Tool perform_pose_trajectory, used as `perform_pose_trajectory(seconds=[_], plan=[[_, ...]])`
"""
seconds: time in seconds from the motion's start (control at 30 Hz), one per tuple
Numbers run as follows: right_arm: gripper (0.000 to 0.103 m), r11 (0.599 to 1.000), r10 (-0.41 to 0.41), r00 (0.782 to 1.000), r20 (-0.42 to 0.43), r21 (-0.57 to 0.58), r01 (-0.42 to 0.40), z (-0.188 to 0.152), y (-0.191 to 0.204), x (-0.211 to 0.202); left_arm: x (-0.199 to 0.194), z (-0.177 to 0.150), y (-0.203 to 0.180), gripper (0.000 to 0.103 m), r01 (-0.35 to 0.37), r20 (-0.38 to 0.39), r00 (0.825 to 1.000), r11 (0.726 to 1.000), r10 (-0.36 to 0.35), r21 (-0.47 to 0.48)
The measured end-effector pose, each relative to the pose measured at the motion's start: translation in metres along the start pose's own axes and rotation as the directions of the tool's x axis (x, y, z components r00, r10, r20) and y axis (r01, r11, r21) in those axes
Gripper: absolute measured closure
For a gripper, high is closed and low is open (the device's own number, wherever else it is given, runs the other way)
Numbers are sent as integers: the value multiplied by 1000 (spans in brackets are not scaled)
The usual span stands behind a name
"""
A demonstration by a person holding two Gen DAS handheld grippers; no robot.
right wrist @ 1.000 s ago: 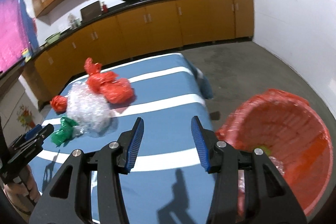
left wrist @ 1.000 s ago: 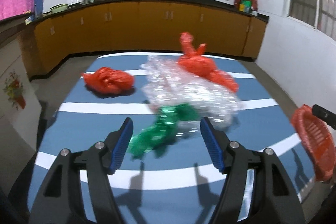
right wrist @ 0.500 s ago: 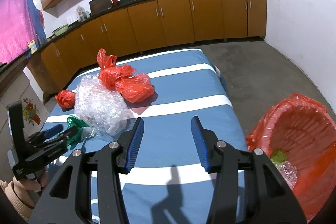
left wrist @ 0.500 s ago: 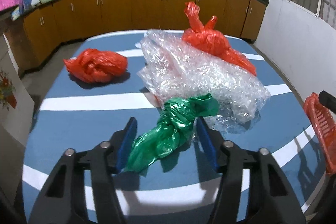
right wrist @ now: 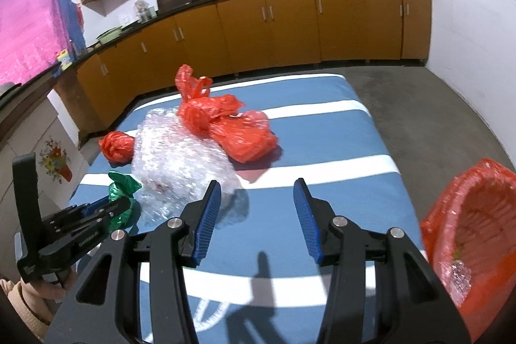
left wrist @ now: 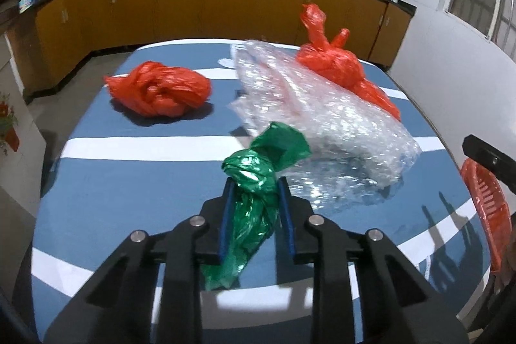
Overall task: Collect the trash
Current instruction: 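Grasp the green bag with the left tool while the right tool grasps the orange-red bag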
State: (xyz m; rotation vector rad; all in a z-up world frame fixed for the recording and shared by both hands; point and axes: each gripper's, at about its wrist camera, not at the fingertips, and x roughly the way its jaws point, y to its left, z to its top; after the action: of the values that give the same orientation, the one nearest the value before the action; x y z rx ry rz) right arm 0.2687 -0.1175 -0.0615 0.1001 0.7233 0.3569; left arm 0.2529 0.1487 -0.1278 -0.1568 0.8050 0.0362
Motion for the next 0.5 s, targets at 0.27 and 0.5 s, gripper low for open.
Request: perform_pose_trajectory(seconds=[0.27,0.5], plan=[[55,999,36,999,5,-32,-36,24,22,30,-10,0,28,79,-31,29,999,998,32,-55],[55,997,69,998,-6,-30,-69,56,37,73,-17,6,43,79,-49,57,997,995,54,-86]])
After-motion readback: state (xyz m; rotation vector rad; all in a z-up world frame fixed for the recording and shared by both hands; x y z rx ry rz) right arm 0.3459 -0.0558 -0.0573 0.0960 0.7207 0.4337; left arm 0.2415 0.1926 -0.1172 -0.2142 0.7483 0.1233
